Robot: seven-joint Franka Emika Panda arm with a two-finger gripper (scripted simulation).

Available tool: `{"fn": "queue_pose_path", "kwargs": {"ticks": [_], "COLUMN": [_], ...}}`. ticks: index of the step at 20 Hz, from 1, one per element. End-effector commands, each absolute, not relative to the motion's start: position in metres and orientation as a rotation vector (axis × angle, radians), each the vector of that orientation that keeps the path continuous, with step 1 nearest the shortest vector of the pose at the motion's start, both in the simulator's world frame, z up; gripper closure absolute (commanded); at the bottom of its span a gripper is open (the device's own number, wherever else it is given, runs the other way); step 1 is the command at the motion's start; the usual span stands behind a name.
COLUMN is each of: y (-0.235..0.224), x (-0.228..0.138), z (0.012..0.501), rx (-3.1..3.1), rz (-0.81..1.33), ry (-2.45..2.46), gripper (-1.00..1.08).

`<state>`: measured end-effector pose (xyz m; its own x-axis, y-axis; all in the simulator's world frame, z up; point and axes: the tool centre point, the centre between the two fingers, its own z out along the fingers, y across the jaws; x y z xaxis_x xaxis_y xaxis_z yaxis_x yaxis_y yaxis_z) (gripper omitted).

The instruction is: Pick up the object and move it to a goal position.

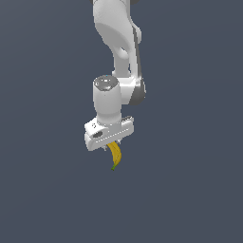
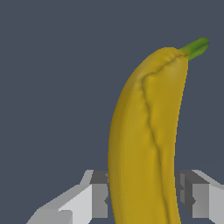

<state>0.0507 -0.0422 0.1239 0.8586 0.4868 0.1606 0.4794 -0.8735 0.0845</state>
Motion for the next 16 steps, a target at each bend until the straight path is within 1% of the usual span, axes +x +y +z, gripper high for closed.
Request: {"fn": "queue_pose_path", "kwargs": {"ticks": [1,8,16], "y": [-0.060,-0.107,-0.154], "x": [0.063,0.084,0.088], "z": [0.161,0.267,0.373], "rx": [2.961,2.878,2.783], "rz": [0.366,0.615,0.854], "ry": [0.780,0.790,0.795], "gripper": [1.08,1.08,1.08]}}
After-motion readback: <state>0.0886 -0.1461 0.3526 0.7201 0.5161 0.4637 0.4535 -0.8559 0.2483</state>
